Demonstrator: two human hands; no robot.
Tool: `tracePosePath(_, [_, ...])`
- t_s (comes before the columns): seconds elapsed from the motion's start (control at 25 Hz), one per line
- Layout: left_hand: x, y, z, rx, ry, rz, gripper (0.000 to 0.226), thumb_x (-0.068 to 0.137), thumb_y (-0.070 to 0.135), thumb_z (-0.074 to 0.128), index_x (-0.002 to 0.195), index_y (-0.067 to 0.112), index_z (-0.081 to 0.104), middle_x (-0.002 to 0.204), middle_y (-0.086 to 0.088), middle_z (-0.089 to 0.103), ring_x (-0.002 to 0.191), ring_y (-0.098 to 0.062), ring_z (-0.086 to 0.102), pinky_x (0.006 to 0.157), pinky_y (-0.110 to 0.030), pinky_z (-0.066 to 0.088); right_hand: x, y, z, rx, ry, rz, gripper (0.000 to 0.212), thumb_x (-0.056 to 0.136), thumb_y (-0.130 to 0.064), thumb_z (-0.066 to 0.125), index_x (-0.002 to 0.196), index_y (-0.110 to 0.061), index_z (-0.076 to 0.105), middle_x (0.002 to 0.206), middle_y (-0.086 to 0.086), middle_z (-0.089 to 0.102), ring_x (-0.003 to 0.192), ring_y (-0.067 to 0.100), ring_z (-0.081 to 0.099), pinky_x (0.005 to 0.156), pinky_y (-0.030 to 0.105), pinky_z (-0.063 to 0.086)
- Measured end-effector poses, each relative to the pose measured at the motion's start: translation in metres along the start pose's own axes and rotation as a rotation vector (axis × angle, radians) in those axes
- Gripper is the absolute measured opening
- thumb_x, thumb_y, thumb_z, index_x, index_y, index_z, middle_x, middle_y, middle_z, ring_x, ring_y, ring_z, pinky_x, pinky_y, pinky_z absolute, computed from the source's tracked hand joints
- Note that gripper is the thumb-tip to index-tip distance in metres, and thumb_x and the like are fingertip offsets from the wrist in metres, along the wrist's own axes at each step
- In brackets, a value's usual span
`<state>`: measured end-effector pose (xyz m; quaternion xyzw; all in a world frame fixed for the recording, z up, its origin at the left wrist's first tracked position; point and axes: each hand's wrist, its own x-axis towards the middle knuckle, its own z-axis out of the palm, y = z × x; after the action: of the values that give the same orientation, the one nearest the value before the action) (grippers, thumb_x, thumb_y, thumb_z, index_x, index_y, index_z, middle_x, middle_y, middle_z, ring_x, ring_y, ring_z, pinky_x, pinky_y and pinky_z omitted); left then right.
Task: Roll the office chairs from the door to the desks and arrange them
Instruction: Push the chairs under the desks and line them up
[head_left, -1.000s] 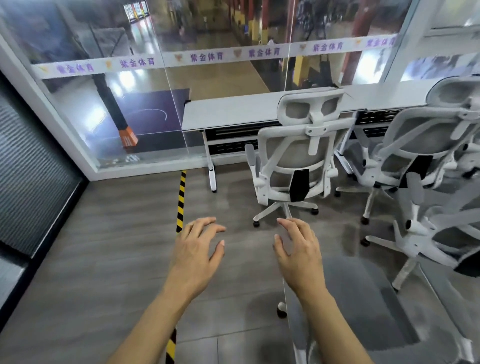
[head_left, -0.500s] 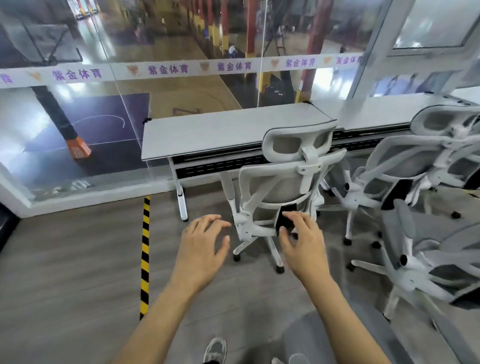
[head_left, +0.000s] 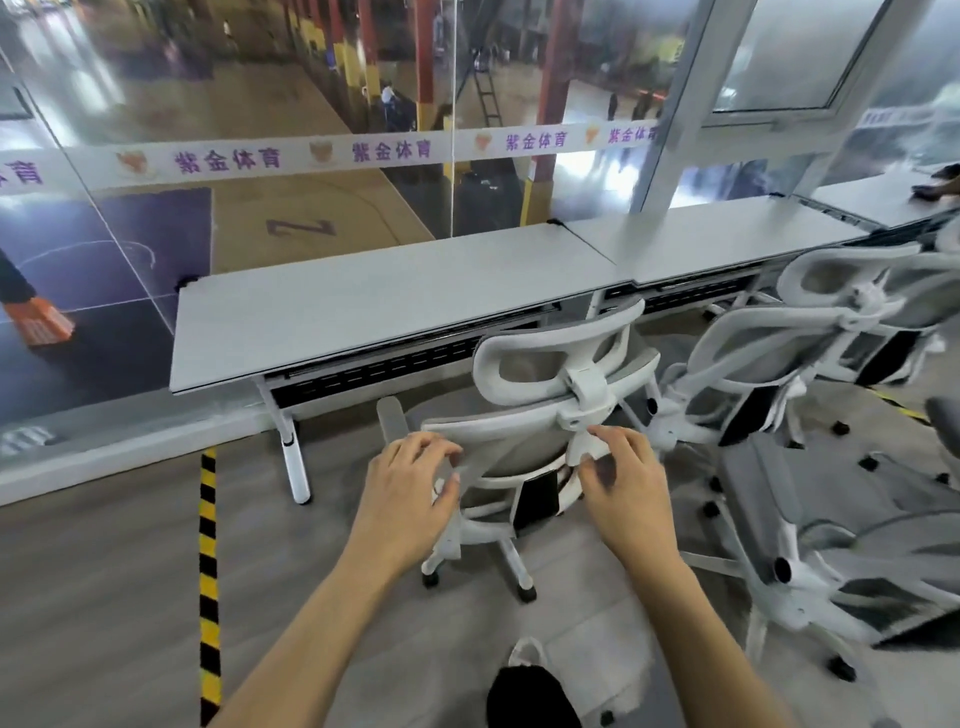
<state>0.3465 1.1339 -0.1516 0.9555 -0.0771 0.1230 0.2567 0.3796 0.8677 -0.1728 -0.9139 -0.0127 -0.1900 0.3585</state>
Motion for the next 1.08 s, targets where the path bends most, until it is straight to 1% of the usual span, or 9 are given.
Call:
tracePosePath(0.2, [0.069,-0.002,0.051,-0.001,0.049,-0.064,0.029,0.097,0.039,0.050,0.125,0.032,0.053,0.127,0.014,0.051,0.123,-0.012,0.045,0.105,-0.031,0.035,0.099,0.071,0.018,-0.009,-0.049,0.009,0.038,0.091,-0.040,0.053,0.129,-0.035,0.055,0.127,-0.009,0.053,0.110,0.020,0.059,0.095,0.050,0.050])
tracePosePath(0.32, [0.114,0.007,0.101,0.031,0.056,-0.166,0.037,0.097,0.051,0.045,0.128,0.032,0.050,0.128,0.011,0.051,0.121,-0.015,0.045,0.105,-0.033,0.036,0.170,0.129,0.029,-0.059,-0.072,0.020,0.038,0.095,-0.030,0.059,0.132,-0.025,0.057,0.129,0.000,0.055,0.119,0.027,0.053,0.102,0.051,0.045])
tracePosePath(0.4, [0.127,0.011,0.128,0.080,0.032,-0.261,0.045,0.094,0.061,0.040,0.126,0.032,0.052,0.125,0.010,0.053,0.117,-0.017,0.046,0.104,-0.035,0.037,0.203,0.164,0.034,-0.110,-0.103,0.050,0.037,0.094,-0.025,0.061,0.131,-0.018,0.059,0.129,0.008,0.058,0.119,0.034,0.052,0.101,0.049,0.042])
tracePosePath(0.44, [0.127,0.012,0.140,0.098,0.028,-0.293,0.048,0.092,0.064,0.039,0.122,0.031,0.054,0.121,0.009,0.055,0.114,-0.018,0.048,0.104,-0.036,0.039,0.212,0.180,0.036,-0.137,-0.123,0.048,0.036,0.095,-0.026,0.060,0.129,-0.016,0.060,0.129,0.010,0.058,0.119,0.035,0.052,0.101,0.049,0.041])
tracePosePath(0.52, [0.125,0.014,0.158,0.138,0.069,-0.319,0.048,0.090,0.066,0.043,0.114,0.028,0.058,0.113,0.007,0.057,0.111,-0.020,0.050,0.102,-0.038,0.042,0.223,0.201,0.038,-0.151,-0.155,-0.061,0.038,0.094,-0.037,0.052,0.124,-0.016,0.062,0.130,0.008,0.056,0.124,0.033,0.049,0.104,0.049,0.039])
tracePosePath(0.6, [0.127,0.017,0.165,0.154,0.121,-0.338,0.047,0.092,0.067,0.045,0.113,0.028,0.060,0.111,0.007,0.057,0.112,-0.020,0.050,0.104,-0.040,0.042,0.230,0.209,0.042,-0.090,-0.171,-0.110,0.042,0.094,-0.043,0.044,0.119,-0.015,0.063,0.131,0.006,0.054,0.130,0.030,0.044,0.110,0.050,0.036])
tracePosePath(0.76, [0.129,0.019,0.168,0.172,0.160,-0.366,0.049,0.090,0.071,0.048,0.110,0.029,0.061,0.108,0.007,0.056,0.110,-0.018,0.050,0.104,-0.041,0.042,0.226,0.205,0.051,-0.038,-0.163,-0.122,0.040,0.096,-0.042,0.039,0.113,-0.014,0.063,0.130,0.006,0.051,0.138,0.031,0.035,0.117,0.051,0.027])
tracePosePath(0.96, [0.117,0.002,0.156,0.153,0.159,-0.406,0.051,0.087,0.075,0.047,0.108,0.030,0.060,0.109,0.010,0.056,0.112,-0.014,0.049,0.099,-0.035,0.046,0.212,0.191,0.064,-0.014,-0.170,-0.134,0.041,0.096,-0.043,0.039,0.110,-0.014,0.063,0.128,0.011,0.054,0.143,0.034,0.029,0.120,0.046,0.021])
tracePosePath(1.08, [0.106,-0.015,0.142,0.190,0.159,-0.401,0.050,0.089,0.073,0.049,0.111,0.030,0.060,0.113,0.011,0.057,0.116,-0.014,0.048,0.104,-0.037,0.044,0.197,0.175,0.076,0.006,-0.201,-0.137,0.045,0.097,-0.048,0.039,0.112,-0.014,0.063,0.131,0.010,0.053,0.144,0.032,0.026,0.119,0.046,0.021])
